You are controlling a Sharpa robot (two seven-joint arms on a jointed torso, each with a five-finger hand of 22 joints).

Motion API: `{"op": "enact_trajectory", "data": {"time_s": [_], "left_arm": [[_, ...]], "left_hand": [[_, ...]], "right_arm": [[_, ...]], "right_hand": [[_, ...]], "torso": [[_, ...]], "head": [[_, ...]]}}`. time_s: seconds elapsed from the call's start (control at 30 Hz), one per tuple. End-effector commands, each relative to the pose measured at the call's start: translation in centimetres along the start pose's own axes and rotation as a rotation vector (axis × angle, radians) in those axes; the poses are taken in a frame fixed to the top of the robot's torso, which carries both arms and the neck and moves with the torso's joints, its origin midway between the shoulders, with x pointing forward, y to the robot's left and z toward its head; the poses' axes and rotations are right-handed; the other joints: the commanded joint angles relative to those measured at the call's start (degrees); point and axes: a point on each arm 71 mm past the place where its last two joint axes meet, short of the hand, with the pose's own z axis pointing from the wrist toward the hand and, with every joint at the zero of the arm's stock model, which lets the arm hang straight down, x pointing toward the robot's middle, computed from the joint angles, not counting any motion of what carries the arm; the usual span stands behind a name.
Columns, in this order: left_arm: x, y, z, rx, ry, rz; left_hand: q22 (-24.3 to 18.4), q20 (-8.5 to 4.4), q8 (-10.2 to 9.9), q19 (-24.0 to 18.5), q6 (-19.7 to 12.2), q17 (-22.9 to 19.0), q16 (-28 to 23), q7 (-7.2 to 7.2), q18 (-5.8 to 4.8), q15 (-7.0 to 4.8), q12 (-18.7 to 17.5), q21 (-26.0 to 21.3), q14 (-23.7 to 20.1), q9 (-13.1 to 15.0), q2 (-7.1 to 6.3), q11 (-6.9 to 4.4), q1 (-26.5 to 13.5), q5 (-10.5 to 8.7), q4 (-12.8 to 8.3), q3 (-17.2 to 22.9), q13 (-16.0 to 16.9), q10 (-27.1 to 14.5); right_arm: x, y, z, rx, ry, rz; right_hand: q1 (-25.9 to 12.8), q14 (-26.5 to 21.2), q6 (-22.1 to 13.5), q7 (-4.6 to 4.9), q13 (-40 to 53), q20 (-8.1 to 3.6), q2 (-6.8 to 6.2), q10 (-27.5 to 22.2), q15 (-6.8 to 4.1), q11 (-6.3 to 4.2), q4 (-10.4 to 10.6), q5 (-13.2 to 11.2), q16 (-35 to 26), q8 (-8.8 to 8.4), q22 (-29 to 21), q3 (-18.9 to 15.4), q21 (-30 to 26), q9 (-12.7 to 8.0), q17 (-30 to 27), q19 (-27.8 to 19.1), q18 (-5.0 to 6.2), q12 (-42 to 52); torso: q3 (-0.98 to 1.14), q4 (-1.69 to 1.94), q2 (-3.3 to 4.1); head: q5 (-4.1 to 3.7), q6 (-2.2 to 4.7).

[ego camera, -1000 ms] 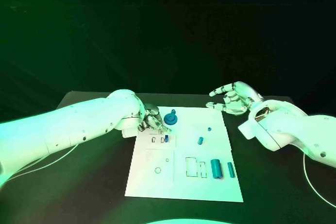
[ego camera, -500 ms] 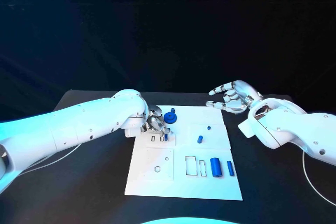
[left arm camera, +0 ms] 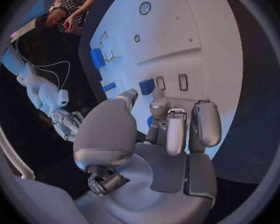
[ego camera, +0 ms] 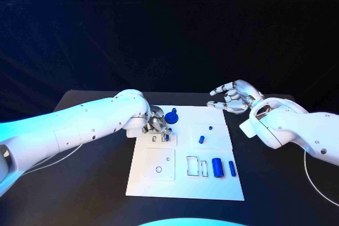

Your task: Assemble the parts on the task board

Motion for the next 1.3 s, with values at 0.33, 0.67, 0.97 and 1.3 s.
{"op": "enact_trajectory", "data": {"time_s": [0.33, 0.67, 0.97, 1.3], "left_arm": [[0.2, -0.3, 0.2, 0.003, 0.034, -0.004], [0.5, -0.5, 0.2, 0.02, 0.07, -0.049], [0.6, -0.1, 0.0, 0.031, 0.087, -0.097], [0.2, 1.5, -1.1, 0.032, 0.041, -0.18]], "left_hand": [[0.4, -0.08, 0.2, 0.2, -0.4, 11.1, 0.4, -0.26, -1.16, -0.42, -0.3, 0.5, 4.6, 0.6, 1.75, -0.1, 3.8, 0.52, -0.2, 2.0, 0.3, -0.5], [0.7, -0.54, 2.3, 0.0, -1.1, 11.2, 0.3, -1.09, -1.16, -1.05, -0.6, 0.7, 4.6, 4.7, 1.28, -0.85, 11.0, 0.58, -1.0, 14.3, 0.5, -0.5], [0.9, -0.54, 3.6, -0.1, -2.1, 11.3, 0.4, -0.88, -1.18, -1.01, -0.6, 0.8, 4.7, 7.9, -0.83, -0.75, 10.6, 0.37, -4.5, 25.9, 0.8, 0.1], [1.2, -0.56, 4.1, 0.1, -1.9, 11.9, 0.7, -0.98, -1.22, -1.12, 0.3, 0.9, 4.9, 9.2, -1.69, -0.88, 8.8, 0.32, -6.8, 29.5, 1.9, 1.2]], "right_arm": [[0.2, 0.1, 0.1, -0.007, 0.021, -0.007], [0.2, 0.1, 0.2, -0.006, 0.022, -0.009], [0.3, 0.1, 0.3, -0.005, 0.026, -0.01], [0.2, 0.0, 0.2, -0.004, 0.025, -0.011]], "right_hand": [[0.0, 5.3, 0.6, -0.02, 4.6, -0.1, 0.96, -0.3, -0.09, -0.24, -0.1, 0.4, -0.2, 0.22, 7.6, -0.2, -0.2, -0.1, 11.8, -0.4, 0.53, -0.2], [-0.1, 5.3, 0.7, -0.05, 4.5, -0.13, 1.38, -0.3, -0.12, -0.27, -0.1, 0.6, -0.3, 0.28, 7.5, 0.0, -0.4, -0.1, 11.7, -0.5, 0.57, -0.2], [-0.1, 5.2, 0.8, -0.08, 4.5, -0.14, 1.52, -0.4, -0.14, -0.29, -0.1, 0.7, -0.3, 0.33, 7.5, 0.1, -0.5, -0.1, 11.6, -0.5, 0.58, -0.3], [0.0, 5.2, 0.8, -0.08, 4.5, -0.15, 1.55, -0.4, -0.14, -0.3, -0.1, 0.7, -0.3, 0.35, 7.5, 0.1, -0.5, -0.1, 11.6, -0.5, 0.58, -0.2]], "torso": [[-0.06, 0.03, -0.01], [-0.05, 0.02, -0.04], [0.01, 0.04, -0.05], [0.02, 0.24, -0.15]], "head": [[-0.14, -0.3], [-0.11, -0.63], [-0.12, -0.82], [-0.19, -0.95]]}}
